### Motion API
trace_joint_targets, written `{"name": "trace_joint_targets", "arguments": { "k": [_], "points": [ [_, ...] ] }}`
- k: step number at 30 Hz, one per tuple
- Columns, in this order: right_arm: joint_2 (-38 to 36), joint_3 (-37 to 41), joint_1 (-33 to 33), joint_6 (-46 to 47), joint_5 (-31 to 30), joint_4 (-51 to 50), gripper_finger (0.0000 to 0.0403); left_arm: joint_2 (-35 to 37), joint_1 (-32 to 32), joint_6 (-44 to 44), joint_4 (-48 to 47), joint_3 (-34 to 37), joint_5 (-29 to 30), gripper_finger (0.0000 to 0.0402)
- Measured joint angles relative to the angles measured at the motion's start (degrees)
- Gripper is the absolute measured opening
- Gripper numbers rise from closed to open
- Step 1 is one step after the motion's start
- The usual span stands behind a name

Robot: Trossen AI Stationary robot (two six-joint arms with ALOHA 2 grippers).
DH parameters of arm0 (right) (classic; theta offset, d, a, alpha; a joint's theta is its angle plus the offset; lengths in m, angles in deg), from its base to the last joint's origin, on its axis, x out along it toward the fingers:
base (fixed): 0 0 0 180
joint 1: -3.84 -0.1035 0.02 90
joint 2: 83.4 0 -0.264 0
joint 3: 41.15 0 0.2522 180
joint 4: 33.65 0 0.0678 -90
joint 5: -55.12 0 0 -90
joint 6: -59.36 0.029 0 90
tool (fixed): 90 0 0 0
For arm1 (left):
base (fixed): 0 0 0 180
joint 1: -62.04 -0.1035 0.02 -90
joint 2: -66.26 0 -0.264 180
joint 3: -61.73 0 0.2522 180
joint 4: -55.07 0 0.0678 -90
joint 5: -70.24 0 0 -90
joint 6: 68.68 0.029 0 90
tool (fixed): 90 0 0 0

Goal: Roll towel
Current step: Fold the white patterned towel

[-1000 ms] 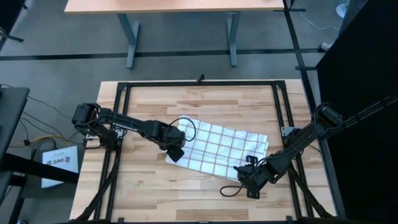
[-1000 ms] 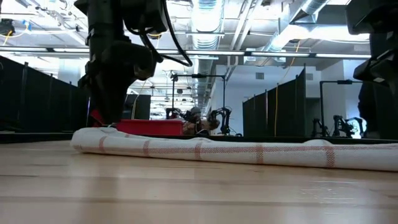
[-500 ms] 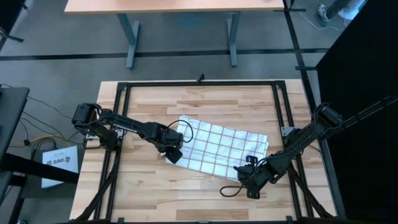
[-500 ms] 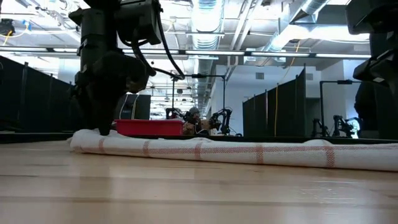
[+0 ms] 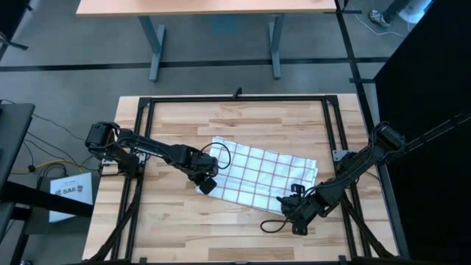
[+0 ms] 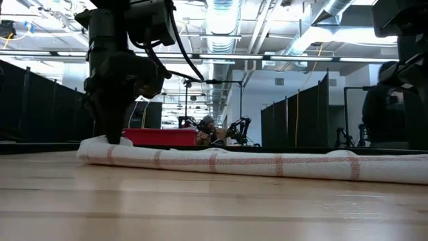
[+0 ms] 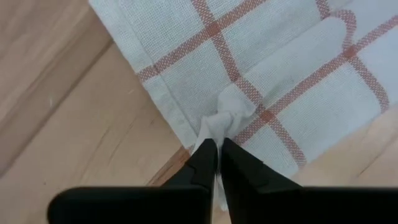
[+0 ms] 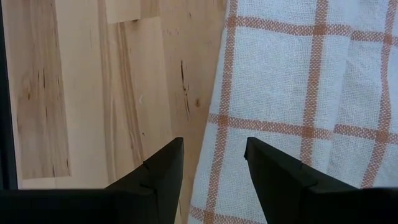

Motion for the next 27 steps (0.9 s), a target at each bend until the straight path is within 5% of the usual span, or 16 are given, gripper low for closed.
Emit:
{"name": "trace_joint_targets", "arguments": {
  "k": [27],
  "points": [
    [0.0,0.0,0.0,1.4,0.0,0.4,0.0162,0.7,-5.2,0.1,-0.1,0.0,7.5,0.0003]
  ]
}}
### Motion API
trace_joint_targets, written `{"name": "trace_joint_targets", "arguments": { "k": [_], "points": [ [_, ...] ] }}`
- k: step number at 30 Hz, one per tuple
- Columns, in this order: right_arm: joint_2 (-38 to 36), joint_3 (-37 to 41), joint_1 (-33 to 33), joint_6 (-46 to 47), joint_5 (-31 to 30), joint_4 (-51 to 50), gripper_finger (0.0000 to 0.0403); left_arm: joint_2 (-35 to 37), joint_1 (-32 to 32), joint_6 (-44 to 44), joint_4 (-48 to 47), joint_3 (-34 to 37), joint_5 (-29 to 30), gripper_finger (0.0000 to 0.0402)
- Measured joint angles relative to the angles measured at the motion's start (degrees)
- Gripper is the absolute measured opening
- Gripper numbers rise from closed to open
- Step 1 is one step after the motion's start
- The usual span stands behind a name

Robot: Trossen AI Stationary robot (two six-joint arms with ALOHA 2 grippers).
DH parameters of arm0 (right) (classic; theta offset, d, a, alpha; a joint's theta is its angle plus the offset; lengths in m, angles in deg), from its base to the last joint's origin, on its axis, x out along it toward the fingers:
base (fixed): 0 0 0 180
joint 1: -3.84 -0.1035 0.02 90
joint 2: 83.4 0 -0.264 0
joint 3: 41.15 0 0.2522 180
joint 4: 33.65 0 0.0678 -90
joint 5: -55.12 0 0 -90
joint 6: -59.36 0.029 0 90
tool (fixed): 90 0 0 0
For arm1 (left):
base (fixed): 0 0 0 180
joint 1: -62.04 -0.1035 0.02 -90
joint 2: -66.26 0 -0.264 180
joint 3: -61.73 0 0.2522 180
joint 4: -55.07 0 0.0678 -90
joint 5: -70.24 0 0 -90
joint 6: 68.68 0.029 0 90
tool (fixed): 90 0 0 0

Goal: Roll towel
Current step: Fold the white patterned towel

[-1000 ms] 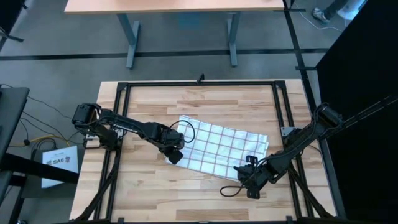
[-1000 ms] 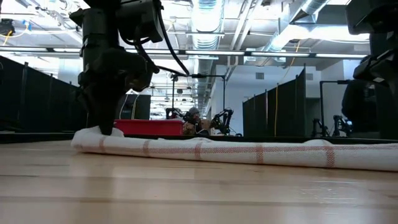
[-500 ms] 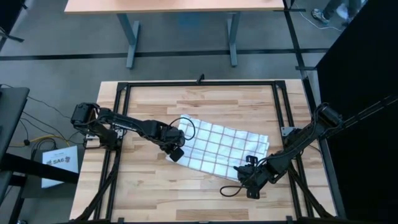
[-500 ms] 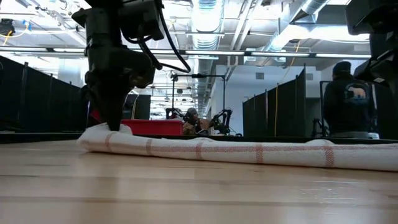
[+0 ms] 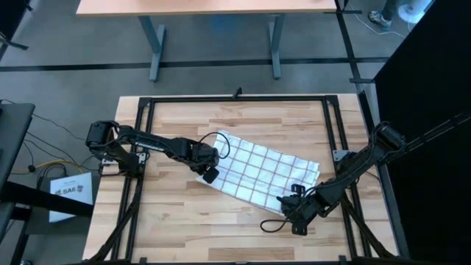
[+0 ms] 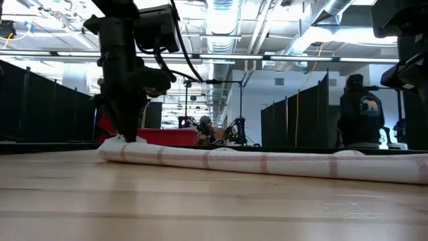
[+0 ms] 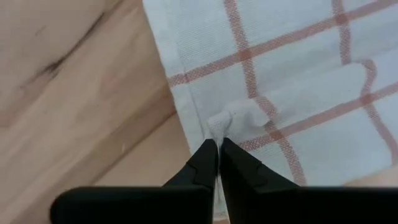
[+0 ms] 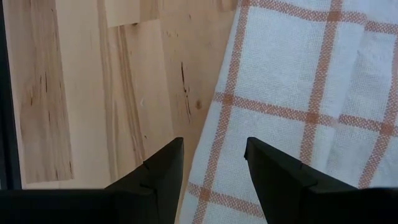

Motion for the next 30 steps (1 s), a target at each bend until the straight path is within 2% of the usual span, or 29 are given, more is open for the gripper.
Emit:
{"name": "trace_joint_targets", "arguments": {
  "k": [4,9,16,21,26,28,30],
  "points": [
    [0.0,0.0,0.0,0.2,0.0,0.0,0.0162,0.1,0.2,5.2,0.0,0.0,-0.4,0.0021],
    [0.0,0.0,0.0,0.2,0.0,-0.1,0.0162,0.0,0.9,10.1,-2.4,-2.1,-2.0,0.0068],
    [0.0,0.0,0.0,0.3,0.0,-0.2,0.0162,0.0,1.7,17.9,-15.1,-9.9,-1.0,0.0134],
    [0.0,0.0,0.0,0.1,0.0,0.0,0.0162,0.0,3.1,27.3,-24.0,-17.1,-0.3,0.0154],
    [0.0,0.0,0.0,-1.4,0.0,0.6,0.0162,0.0,10.0,36.9,-25.2,-25.0,0.5,0.0153],
    [0.0,0.0,0.0,-2.1,0.0,1.9,0.0162,0.1,15.3,40.1,-25.3,-26.9,4.2,0.0149],
    [0.0,0.0,0.1,-2.7,0.0,4.0,0.0162,0.0,21.3,42.6,-25.8,-26.9,10.4,0.0145]
  ]
}}
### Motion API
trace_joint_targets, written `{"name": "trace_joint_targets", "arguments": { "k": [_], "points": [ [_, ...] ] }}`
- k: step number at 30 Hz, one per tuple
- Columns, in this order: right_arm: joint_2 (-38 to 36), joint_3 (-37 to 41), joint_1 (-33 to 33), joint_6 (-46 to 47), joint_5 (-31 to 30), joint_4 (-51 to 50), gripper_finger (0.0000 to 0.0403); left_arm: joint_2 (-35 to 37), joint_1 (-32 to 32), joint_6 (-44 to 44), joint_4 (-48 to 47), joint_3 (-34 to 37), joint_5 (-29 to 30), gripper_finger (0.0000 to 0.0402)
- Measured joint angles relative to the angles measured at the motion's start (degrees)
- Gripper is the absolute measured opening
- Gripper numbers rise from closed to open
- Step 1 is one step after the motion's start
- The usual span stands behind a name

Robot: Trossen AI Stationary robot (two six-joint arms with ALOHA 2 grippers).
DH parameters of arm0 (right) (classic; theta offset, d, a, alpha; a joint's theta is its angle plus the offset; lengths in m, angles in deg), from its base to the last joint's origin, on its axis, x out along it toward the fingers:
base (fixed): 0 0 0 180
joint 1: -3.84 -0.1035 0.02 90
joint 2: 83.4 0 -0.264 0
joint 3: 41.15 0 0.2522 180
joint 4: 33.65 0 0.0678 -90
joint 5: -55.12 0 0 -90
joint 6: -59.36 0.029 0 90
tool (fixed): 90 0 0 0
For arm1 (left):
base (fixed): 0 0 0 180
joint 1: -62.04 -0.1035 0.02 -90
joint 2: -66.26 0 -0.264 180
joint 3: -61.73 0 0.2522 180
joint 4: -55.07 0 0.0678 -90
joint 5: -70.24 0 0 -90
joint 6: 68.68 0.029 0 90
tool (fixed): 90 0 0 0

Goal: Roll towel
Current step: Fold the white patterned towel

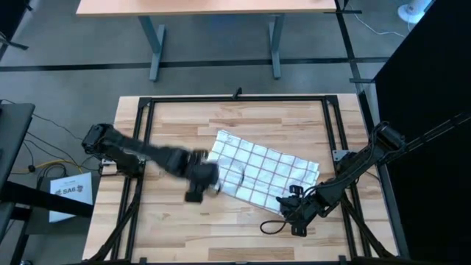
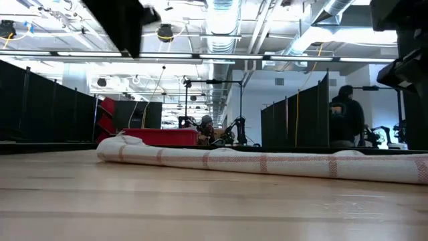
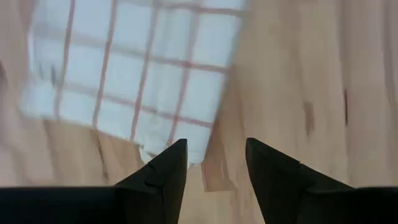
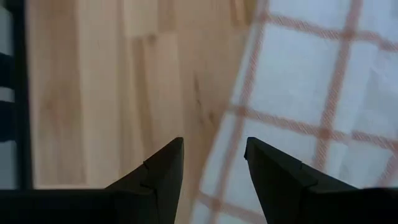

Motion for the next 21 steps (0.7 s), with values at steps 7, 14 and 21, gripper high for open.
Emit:
{"name": "trace_joint_targets", "arguments": {
  "k": [7,14,21],
  "points": [
    [0.0,0.0,2.8,0.9,0.9,2.4,0.0162,-3.2,11.3,0.5,12.4,8.5,15.2,0.0139],
    [0.0,-1.6,6.1,2.9,3.9,-6.4,0.0162,-9.1,8.9,-0.4,17.4,13.8,16.7,0.0139],
    [0.0,-1.8,8.2,12.4,2.3,-12.1,0.0162,-9.4,-1.5,2.7,30.7,18.6,17.8,0.0138]
  ]
}}
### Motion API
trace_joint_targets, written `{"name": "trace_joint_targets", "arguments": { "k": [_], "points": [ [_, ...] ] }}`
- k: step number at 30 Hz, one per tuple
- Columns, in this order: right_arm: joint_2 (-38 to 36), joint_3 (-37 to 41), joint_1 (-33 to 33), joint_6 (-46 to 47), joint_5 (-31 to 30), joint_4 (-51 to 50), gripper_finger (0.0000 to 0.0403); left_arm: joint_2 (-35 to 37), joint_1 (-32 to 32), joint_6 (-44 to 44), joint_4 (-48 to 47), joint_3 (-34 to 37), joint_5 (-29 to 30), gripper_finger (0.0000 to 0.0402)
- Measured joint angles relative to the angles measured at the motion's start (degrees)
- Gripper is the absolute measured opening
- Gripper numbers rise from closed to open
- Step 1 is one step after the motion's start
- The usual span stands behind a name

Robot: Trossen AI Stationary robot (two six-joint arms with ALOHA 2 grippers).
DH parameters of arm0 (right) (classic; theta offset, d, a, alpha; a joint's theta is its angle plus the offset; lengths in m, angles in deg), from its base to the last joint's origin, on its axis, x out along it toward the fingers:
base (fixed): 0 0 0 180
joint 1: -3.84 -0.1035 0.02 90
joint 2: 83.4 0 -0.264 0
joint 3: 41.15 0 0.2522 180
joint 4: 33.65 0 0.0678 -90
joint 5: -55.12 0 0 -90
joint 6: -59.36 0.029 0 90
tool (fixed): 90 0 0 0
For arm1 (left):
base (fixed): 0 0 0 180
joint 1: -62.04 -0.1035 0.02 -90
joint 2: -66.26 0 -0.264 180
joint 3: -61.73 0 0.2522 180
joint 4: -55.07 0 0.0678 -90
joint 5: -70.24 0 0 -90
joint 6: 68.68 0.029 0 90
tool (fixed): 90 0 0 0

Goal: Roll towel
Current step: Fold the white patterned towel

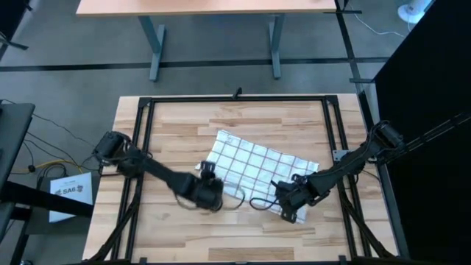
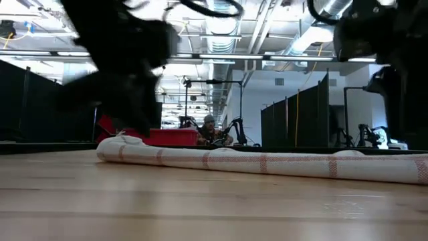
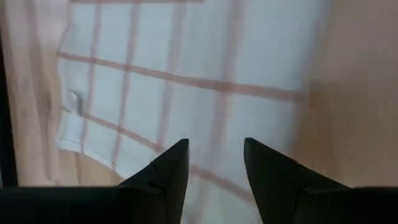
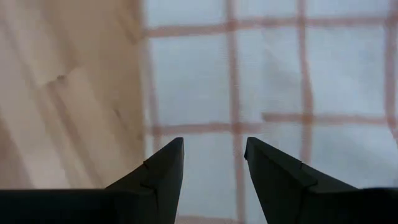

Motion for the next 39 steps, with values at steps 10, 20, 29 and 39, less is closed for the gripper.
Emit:
{"name": "trace_joint_targets", "arguments": {
  "k": [10,20,29,39],
  "points": [
    [0.0,0.2,0.0,7.8,-1.2,-0.9,0.0162,-0.7,-16.7,10.7,9.8,-0.2,-14.7,0.0138],
    [6.3,0.2,-0.3,7.5,0.2,-0.8,0.0162,-1.4,-23.2,9.3,7.4,-0.1,-23.9,0.0138],
    [8.3,0.1,-0.2,6.4,0.1,-1.1,0.0162,-1.2,-22.9,3.1,9.1,4.9,-26.6,0.0138],
    [8.3,0.1,-1.2,-2.9,-0.2,-1.4,0.0162,-0.4,-17.6,-10.8,9.2,7.8,-27.5,0.0138]
  ]
}}
